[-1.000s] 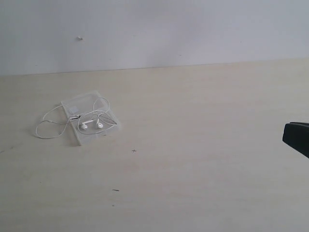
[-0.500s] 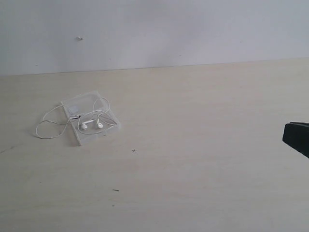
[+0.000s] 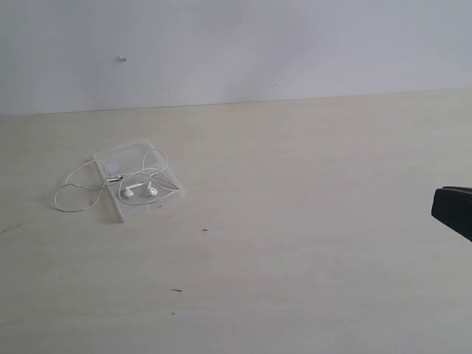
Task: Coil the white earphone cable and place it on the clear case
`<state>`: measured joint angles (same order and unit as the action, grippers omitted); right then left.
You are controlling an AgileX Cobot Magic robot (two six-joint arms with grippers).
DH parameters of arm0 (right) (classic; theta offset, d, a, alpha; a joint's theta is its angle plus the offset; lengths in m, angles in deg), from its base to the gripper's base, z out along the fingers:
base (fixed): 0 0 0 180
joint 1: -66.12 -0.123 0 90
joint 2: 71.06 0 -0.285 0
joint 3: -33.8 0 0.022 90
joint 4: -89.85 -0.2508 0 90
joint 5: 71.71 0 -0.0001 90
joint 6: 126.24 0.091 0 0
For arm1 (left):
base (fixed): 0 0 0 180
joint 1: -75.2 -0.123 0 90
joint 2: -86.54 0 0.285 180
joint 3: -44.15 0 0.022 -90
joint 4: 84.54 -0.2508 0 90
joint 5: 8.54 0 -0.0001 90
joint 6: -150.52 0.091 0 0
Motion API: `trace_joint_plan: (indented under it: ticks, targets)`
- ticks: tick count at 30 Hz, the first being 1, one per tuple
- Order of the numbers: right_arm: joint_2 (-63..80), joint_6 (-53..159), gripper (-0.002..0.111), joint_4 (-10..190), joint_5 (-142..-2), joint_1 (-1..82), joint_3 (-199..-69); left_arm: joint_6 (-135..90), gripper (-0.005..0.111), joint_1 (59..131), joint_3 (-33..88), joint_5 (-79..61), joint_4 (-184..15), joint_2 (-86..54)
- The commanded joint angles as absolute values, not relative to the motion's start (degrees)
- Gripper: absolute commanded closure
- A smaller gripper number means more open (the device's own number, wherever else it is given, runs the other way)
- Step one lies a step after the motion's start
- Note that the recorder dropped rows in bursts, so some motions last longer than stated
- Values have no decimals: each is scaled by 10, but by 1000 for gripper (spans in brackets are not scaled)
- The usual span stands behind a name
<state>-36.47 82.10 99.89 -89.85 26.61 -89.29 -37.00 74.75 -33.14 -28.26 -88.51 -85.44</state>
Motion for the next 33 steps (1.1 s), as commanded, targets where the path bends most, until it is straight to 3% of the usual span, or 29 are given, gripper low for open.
trace_joint_plan:
  ticks: [1, 8, 17, 33]
  targets:
    - [-366, 823, 107, 1000, -896, 267, -891, -372, 107, 745, -331, -288, -886, -857]
    - [-366, 823, 107, 1000, -896, 267, -891, -372, 107, 743, -331, -289, -886, -857]
    - [-366, 823, 107, 1000, -896, 267, -891, -372, 107, 673, -331, -289, -886, -857]
    - [-381, 822, 107, 1000, -897, 276, -891, -372, 107, 673, -331, -289, -886, -857]
